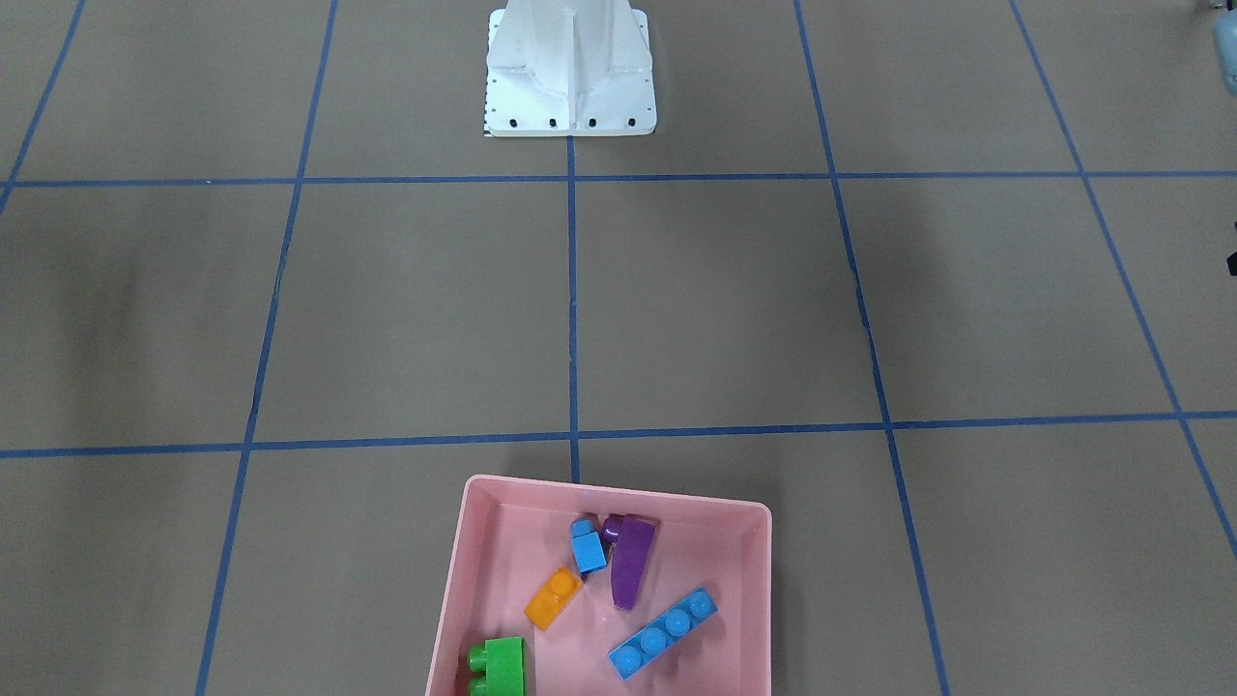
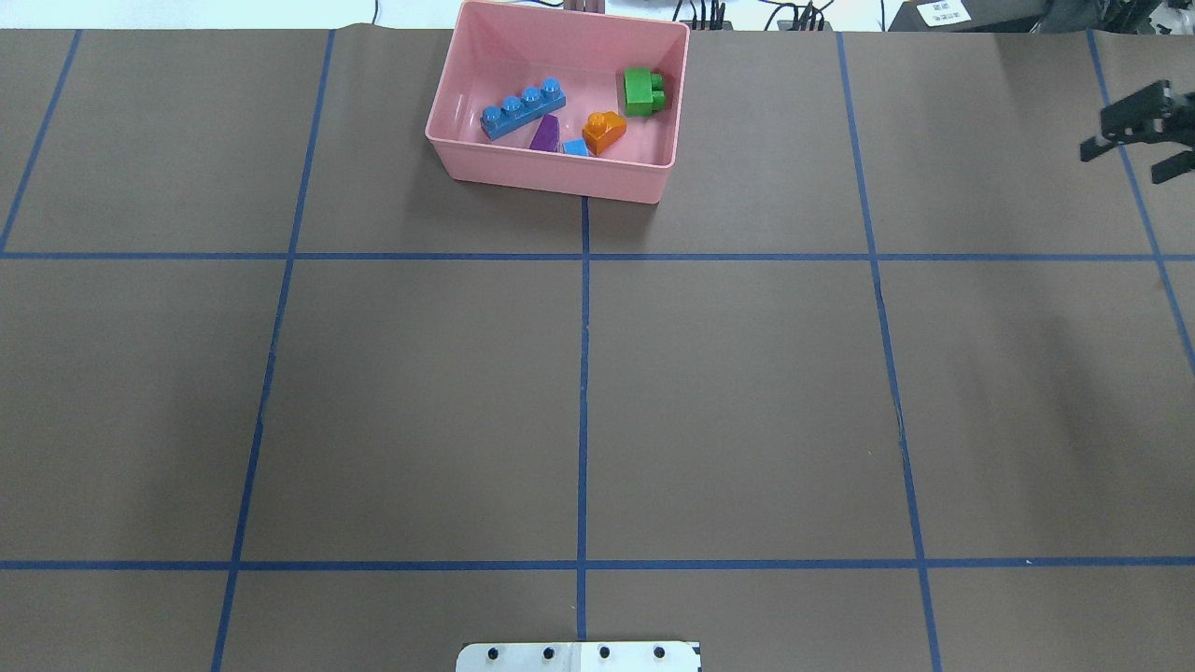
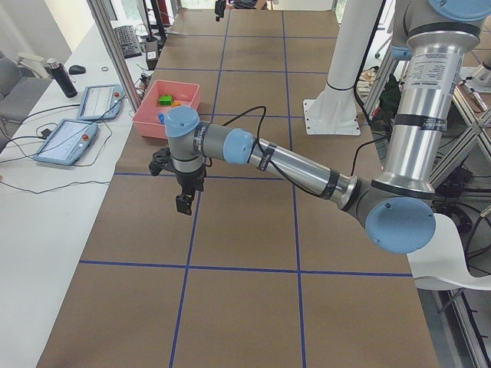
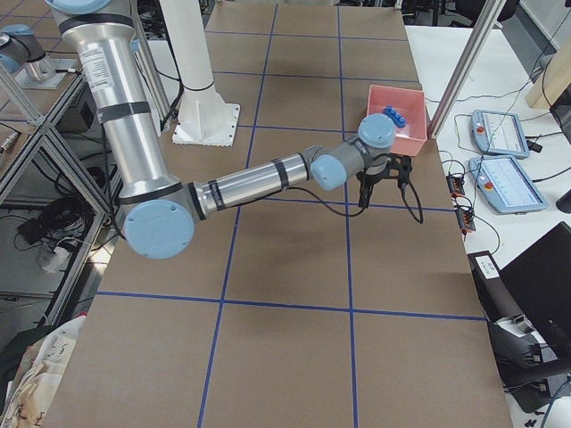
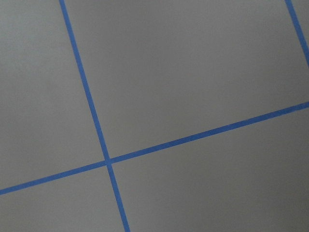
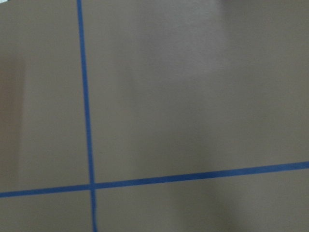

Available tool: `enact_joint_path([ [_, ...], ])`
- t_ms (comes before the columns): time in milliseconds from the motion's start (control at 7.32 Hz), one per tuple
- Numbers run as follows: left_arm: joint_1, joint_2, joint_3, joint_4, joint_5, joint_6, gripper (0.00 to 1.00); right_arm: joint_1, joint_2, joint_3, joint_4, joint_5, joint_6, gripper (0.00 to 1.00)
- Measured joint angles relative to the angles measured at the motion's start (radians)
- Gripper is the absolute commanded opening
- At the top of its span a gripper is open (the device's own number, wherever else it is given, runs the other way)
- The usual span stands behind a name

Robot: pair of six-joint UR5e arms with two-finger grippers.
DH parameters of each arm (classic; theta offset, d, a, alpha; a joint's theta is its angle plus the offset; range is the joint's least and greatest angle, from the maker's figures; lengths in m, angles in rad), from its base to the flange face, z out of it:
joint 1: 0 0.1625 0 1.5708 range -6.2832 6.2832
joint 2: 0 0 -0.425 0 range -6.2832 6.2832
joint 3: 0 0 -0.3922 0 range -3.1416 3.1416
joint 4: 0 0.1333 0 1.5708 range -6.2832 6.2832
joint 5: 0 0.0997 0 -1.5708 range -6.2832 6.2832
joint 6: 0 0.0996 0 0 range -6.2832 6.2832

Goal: Put all blocks into box

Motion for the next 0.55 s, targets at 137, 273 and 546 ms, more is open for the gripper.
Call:
enact_joint_path([
  [137,-0.016,0.032,0.004,-0.005,-0.032,0.04,1.0,0.055,-0.083,0.007,-0.001,0.001,-0.135,1.0],
  [273,-0.025,0.055,0.008,-0.008,-0.044,0.093,1.0,0.095,-0.149,0.008,-0.001,0.001,-0.246,1.0],
  [546,-0.038,0.082,0.026,-0.009,-0.045,0.158,1.0,0.14,-0.228,0.008,-0.009,0.001,-0.38,1.0],
])
